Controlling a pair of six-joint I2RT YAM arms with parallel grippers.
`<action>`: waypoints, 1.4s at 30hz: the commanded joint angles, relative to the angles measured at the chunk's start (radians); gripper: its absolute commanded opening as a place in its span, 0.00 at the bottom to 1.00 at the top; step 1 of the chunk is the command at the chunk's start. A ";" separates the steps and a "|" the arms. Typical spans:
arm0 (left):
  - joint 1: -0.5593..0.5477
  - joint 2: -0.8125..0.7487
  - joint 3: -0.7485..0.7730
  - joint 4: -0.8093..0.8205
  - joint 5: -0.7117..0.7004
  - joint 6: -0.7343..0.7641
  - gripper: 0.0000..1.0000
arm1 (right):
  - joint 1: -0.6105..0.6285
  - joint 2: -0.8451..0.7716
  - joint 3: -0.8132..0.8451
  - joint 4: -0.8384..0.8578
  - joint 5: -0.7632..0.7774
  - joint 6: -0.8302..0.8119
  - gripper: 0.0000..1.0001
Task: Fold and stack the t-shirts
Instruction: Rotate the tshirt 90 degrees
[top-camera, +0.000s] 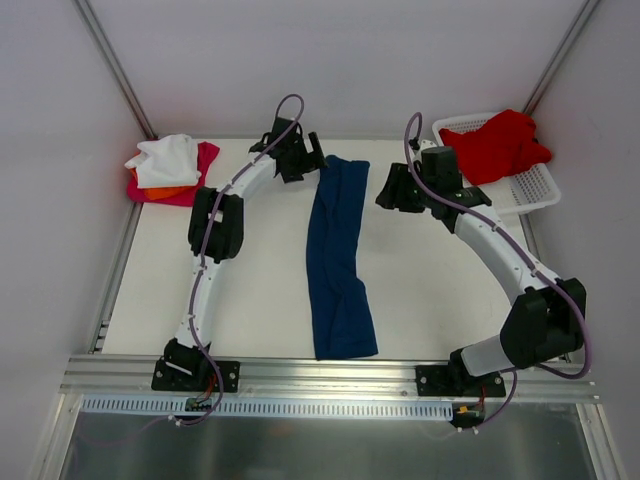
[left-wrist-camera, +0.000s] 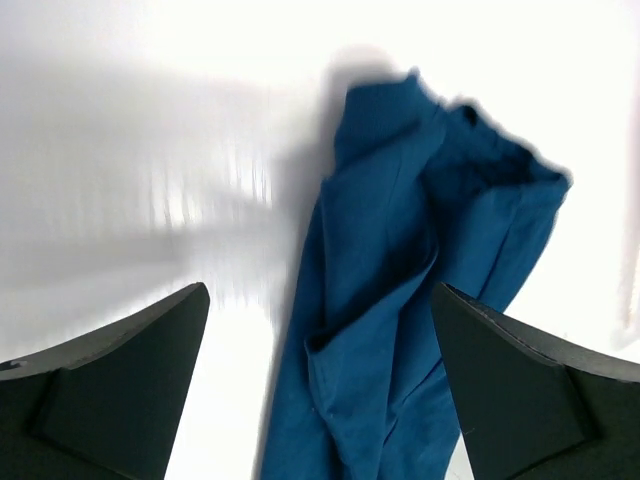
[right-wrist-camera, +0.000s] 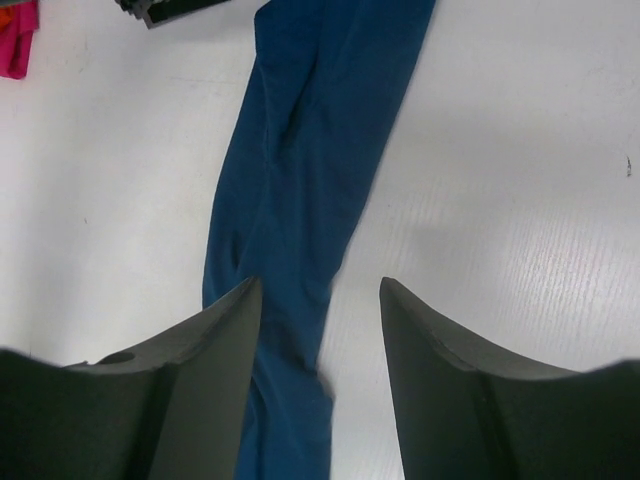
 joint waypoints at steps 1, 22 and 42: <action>0.027 0.023 0.109 0.001 -0.012 0.001 0.95 | -0.011 -0.049 -0.022 0.033 -0.043 -0.005 0.55; 0.005 0.179 0.235 -0.001 0.185 -0.082 0.86 | -0.013 -0.058 -0.053 0.049 -0.049 0.011 0.55; 0.039 0.147 0.166 0.010 0.183 -0.097 0.00 | -0.013 -0.061 -0.084 0.067 -0.054 0.023 0.55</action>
